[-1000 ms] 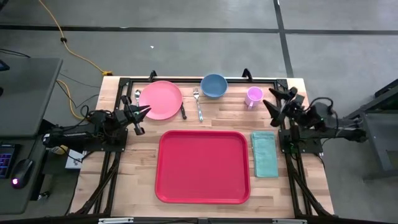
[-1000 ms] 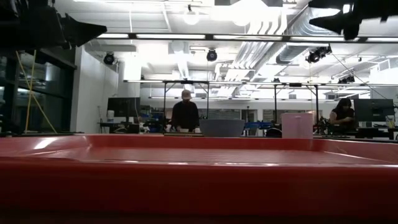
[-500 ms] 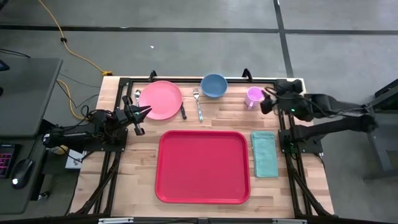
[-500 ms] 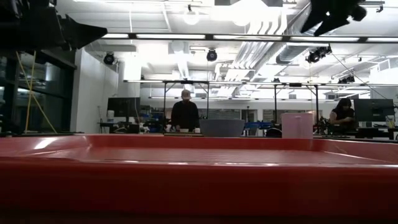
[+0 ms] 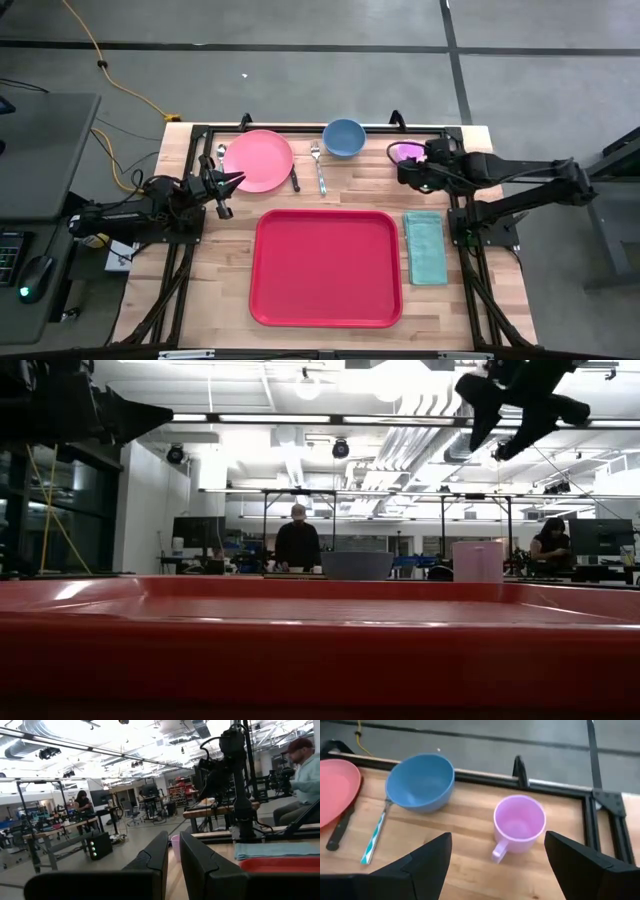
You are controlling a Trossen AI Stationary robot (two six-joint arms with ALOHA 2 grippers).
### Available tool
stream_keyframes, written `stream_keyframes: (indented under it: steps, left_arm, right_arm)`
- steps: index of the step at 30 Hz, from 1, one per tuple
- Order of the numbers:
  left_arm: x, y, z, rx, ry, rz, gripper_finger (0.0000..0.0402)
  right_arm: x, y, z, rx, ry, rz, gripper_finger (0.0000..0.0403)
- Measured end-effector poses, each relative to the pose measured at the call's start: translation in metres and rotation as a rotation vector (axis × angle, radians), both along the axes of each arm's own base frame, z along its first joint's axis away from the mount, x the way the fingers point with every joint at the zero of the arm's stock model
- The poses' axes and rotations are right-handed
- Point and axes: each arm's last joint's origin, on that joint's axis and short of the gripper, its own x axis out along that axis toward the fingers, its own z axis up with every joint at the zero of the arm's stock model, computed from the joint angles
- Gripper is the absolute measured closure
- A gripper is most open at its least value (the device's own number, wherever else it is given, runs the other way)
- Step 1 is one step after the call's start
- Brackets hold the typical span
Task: Set up tray
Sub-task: Put the purple mug on the red tray
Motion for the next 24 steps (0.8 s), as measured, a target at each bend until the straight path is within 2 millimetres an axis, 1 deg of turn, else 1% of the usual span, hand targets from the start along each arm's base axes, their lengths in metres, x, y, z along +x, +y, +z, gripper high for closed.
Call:
stream_keyframes:
  steps: [4, 7, 11, 16, 18, 24]
  left_arm:
    - [0.0, 0.0, -0.001, -0.013, 0.004, -0.017, 0.0323]
    - [0.001, 0.0, -0.002, -0.014, 0.012, -0.019, 0.0323]
    - [0.001, 0.0, -0.002, -0.015, 0.015, -0.019, 0.0323]
    - [0.001, 0.0, -0.003, -0.016, 0.022, -0.019, 0.0323]
    - [0.001, 0.0, -0.003, -0.016, 0.025, -0.019, 0.0323]
    - [0.001, 0.0, -0.005, -0.019, 0.045, -0.02, 0.0323]
  right_arm:
    - [0.005, 0.001, -0.004, 0.039, 0.009, 0.013, 0.0105]
    - [0.006, 0.001, -0.005, 0.051, -0.021, -0.011, 0.0105]
    - [0.008, 0.002, -0.018, 0.105, -0.06, -0.02, 0.0105]
    - [0.012, 0.005, -0.05, 0.195, -0.101, -0.011, 0.0105]
    - [0.015, 0.007, -0.064, 0.199, -0.137, -0.002, 0.0105]
    - [0.022, 0.01, -0.105, 0.186, -0.334, 0.018, 0.0105]
